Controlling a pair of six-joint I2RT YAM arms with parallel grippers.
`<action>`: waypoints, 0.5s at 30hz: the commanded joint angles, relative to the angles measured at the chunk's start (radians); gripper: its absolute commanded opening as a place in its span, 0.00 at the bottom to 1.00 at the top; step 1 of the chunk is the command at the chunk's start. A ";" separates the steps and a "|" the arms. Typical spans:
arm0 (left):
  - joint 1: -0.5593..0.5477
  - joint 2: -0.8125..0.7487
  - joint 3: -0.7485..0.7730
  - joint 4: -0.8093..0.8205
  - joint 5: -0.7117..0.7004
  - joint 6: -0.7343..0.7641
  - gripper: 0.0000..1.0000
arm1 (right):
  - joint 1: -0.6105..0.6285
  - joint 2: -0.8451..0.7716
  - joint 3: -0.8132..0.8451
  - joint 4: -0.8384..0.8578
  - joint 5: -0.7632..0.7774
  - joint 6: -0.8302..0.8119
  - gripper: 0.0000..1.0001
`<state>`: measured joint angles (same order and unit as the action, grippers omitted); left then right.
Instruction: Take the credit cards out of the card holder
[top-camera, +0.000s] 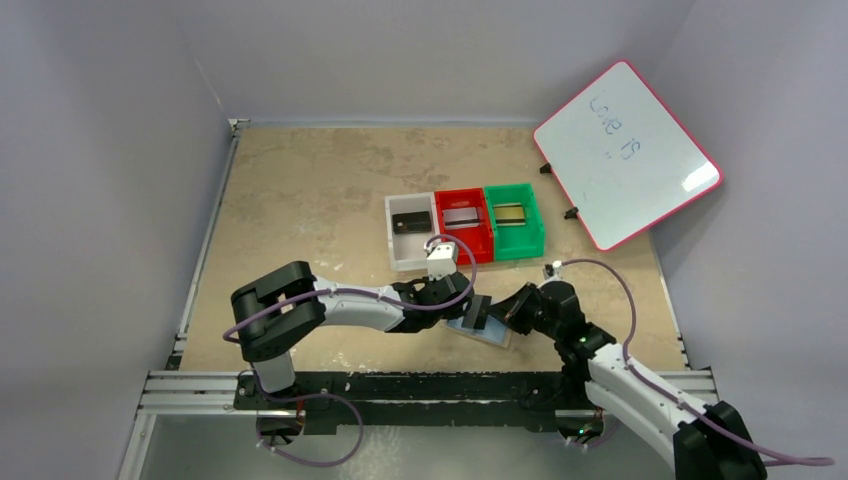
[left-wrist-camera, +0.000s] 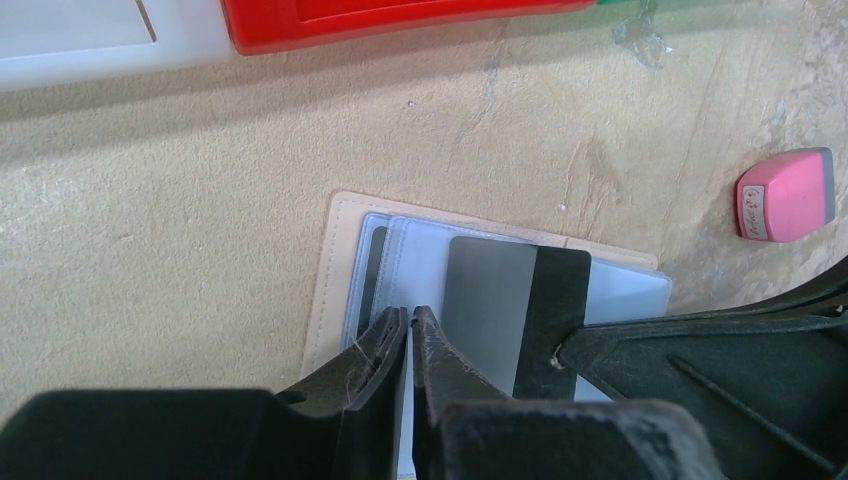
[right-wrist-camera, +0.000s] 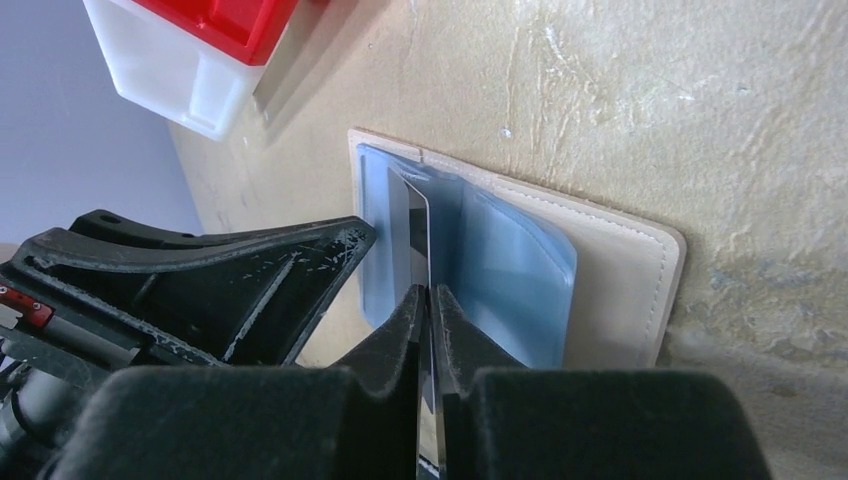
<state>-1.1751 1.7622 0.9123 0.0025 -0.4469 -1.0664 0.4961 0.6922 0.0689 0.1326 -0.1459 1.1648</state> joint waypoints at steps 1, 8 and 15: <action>-0.006 0.029 -0.037 -0.130 0.023 0.019 0.07 | -0.007 0.034 -0.027 0.141 -0.048 0.036 0.09; -0.008 0.030 -0.037 -0.130 0.024 0.017 0.06 | -0.008 0.151 -0.034 0.288 -0.077 0.065 0.17; -0.009 0.027 -0.035 -0.149 0.006 0.006 0.05 | -0.008 0.111 -0.019 0.197 -0.037 0.044 0.00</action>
<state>-1.1786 1.7622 0.9123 0.0013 -0.4469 -1.0660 0.4923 0.8425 0.0277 0.3595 -0.2054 1.2163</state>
